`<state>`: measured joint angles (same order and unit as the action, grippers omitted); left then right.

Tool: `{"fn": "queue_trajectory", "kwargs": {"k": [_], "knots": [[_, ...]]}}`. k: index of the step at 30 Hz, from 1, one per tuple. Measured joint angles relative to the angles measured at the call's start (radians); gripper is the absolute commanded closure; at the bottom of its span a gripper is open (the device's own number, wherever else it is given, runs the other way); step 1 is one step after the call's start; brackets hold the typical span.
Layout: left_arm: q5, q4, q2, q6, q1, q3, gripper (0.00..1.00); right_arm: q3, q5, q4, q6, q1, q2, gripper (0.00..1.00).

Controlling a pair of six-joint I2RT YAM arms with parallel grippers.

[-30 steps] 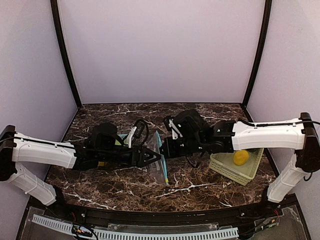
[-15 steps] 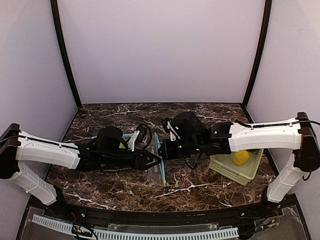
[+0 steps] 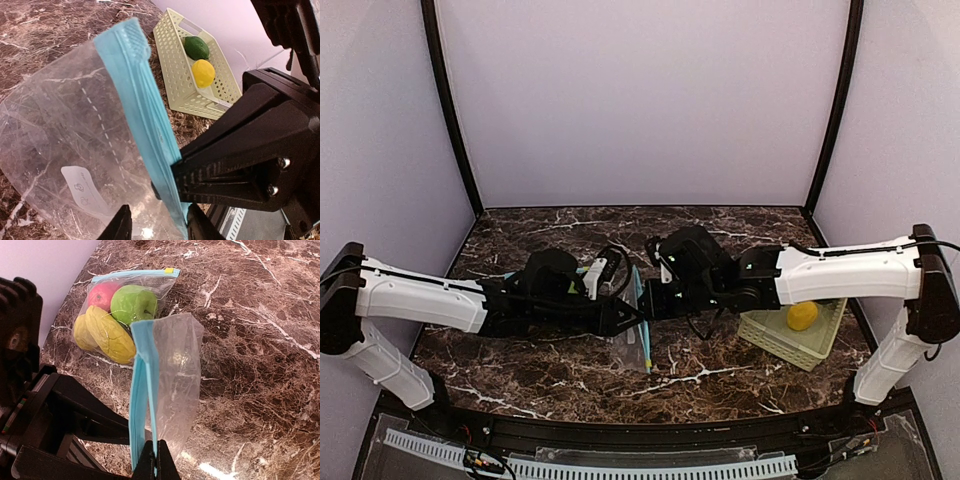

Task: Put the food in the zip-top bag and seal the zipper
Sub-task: Open the zipper food storage bag at the center of the board.

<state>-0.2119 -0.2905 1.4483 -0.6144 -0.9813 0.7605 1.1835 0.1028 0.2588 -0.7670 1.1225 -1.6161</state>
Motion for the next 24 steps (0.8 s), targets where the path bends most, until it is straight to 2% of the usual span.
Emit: {"fn": "queue_trajectory", "kwargs": {"k": [3,9,14,24], "knots": [[0.047,0.039,0.0,0.012,-0.006,0.012,0.78,0.0,0.019,0.014,-0.005,0.004,-0.002,1.0],[0.135,0.121,-0.001,0.047,-0.023,0.035,0.89,0.0,0.047,0.036,-0.017,0.006,-0.003,1.0],[0.151,0.125,-0.001,0.052,-0.025,0.039,0.97,0.005,0.065,0.043,-0.023,0.006,-0.008,1.0],[0.179,0.101,-0.006,0.043,-0.026,0.039,0.99,0.005,0.129,0.072,-0.061,0.006,-0.008,1.0]]}}
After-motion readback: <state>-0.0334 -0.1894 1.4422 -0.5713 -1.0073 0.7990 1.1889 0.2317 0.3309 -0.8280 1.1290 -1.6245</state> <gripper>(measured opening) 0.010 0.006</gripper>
